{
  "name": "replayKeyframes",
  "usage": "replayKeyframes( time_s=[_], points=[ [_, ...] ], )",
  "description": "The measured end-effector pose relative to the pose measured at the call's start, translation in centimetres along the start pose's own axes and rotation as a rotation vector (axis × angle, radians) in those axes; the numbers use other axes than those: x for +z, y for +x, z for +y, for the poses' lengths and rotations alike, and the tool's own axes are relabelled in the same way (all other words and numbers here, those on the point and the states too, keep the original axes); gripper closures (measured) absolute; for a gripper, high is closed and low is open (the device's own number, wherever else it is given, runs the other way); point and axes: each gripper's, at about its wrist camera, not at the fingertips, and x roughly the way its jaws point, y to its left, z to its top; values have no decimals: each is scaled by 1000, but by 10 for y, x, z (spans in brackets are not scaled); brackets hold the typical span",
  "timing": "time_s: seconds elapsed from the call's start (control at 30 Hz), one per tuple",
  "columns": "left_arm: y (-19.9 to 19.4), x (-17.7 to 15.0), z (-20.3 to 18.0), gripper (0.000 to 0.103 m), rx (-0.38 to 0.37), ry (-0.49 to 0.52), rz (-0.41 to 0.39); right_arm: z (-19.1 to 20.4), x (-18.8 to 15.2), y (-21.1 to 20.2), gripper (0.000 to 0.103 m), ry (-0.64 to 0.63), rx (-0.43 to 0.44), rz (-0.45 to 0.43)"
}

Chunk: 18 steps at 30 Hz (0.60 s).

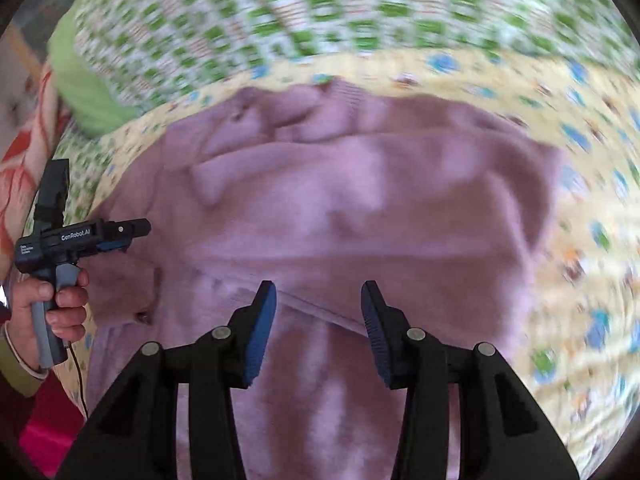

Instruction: Fold small clothes

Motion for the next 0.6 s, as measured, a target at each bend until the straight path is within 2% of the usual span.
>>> replayKeyframes(
  time_s=[0.03,0.07,0.13,0.17,0.2,0.3,0.37,0.4,0.47,0.53,0.6],
  points=[
    [6,5,-7,24,-26,8,3,-5,-1,-3,57,17,-6,-5],
    [10,8,-12,37,-39,18,-3,-11,-1,-5,57,31,-13,-10],
    [13,12,-21,97,-54,42,-12,-21,-2,-11,57,59,-29,-22],
    [10,13,-25,93,-66,51,-17,-24,-2,-13,57,70,-37,-27],
    [8,15,-31,94,-79,54,-35,-27,-2,-16,57,79,-44,-34],
    [-40,3,-33,95,-122,69,-155,-36,0,-30,57,108,-75,-75],
    [-59,-3,-17,95,-93,57,-197,-45,1,-39,57,137,-104,-103],
    [-61,-6,-7,95,-58,51,-206,-52,1,-43,57,158,-121,-115],
    [-52,-8,18,95,-25,9,-161,-65,0,-44,57,206,-164,-125],
    [-47,-14,30,95,-47,-33,-136,-80,0,-37,57,259,-197,-106],
    [-45,-21,28,95,-51,-28,-136,-89,2,-29,57,306,-198,-86]
  ],
)
